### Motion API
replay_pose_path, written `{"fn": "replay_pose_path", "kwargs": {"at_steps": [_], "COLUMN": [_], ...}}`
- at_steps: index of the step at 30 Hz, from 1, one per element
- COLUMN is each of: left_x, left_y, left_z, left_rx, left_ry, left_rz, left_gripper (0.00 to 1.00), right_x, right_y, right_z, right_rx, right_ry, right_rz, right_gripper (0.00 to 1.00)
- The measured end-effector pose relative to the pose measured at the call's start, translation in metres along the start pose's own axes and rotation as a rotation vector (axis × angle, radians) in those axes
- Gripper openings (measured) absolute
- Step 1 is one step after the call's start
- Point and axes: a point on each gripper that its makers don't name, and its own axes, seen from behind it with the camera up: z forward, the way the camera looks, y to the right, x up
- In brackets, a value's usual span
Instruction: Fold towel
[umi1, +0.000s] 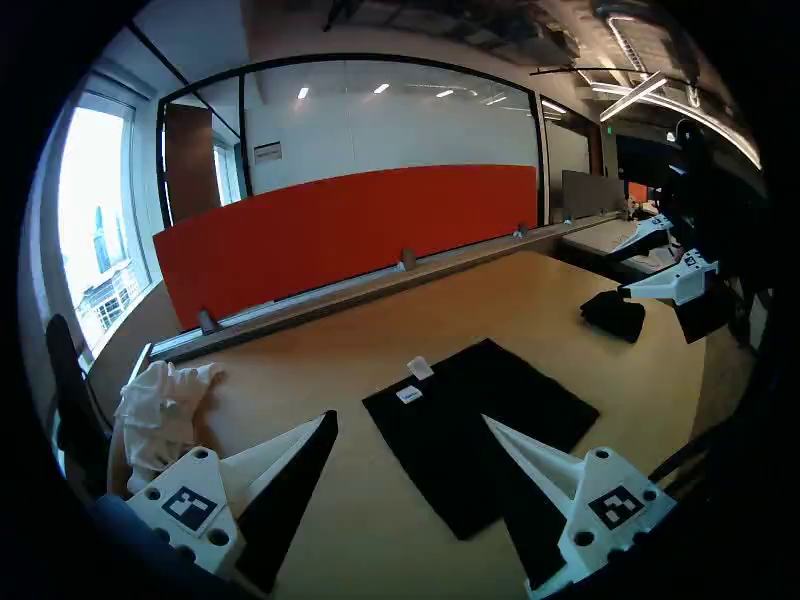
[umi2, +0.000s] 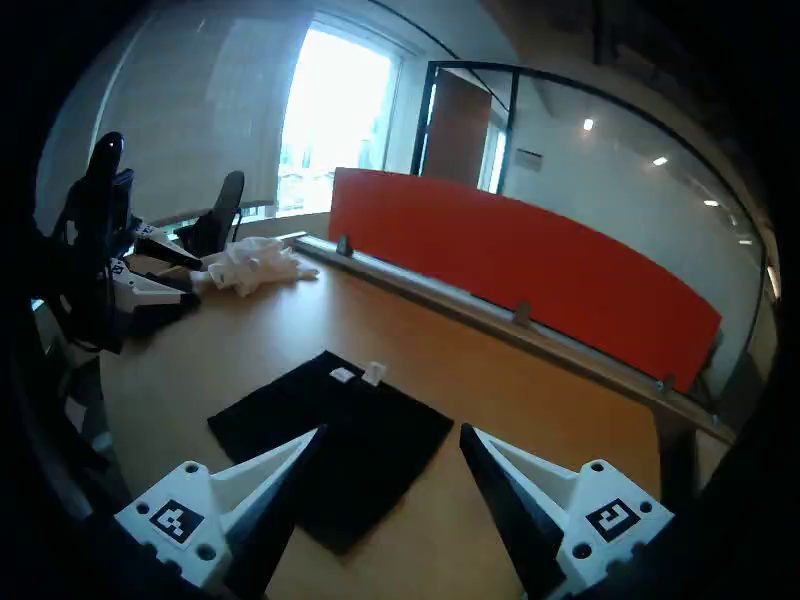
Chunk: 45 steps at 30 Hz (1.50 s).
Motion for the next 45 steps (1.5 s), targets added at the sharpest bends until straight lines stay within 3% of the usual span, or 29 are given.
{"fn": "replay_pose_path", "kwargs": {"at_steps": [12, 24, 33, 45], "left_x": [-0.06, -0.111, -0.149, -0.184], "left_y": [0.024, 0.046, 0.054, 0.062], "left_z": [0.019, 0.041, 0.049, 0.058], "left_rx": [-0.047, -0.101, -0.126, -0.16], "left_ry": [-0.095, -0.193, -0.278, -0.364], "left_rz": [-0.012, 0.01, 0.005, -0.005], "left_gripper": [0.96, 0.96, 0.96, 0.96], "right_x": [-0.049, -0.104, -0.143, -0.18], "right_y": [-0.018, -0.043, -0.057, -0.059], "right_z": [0.024, 0.047, 0.055, 0.064], "right_rx": [0.042, 0.098, 0.132, 0.159], "right_ry": [-0.077, -0.175, -0.252, -0.333], "right_rz": [0.013, -0.018, -0.018, -0.023], "right_gripper": [1.0, 1.0, 1.0, 1.0]}}
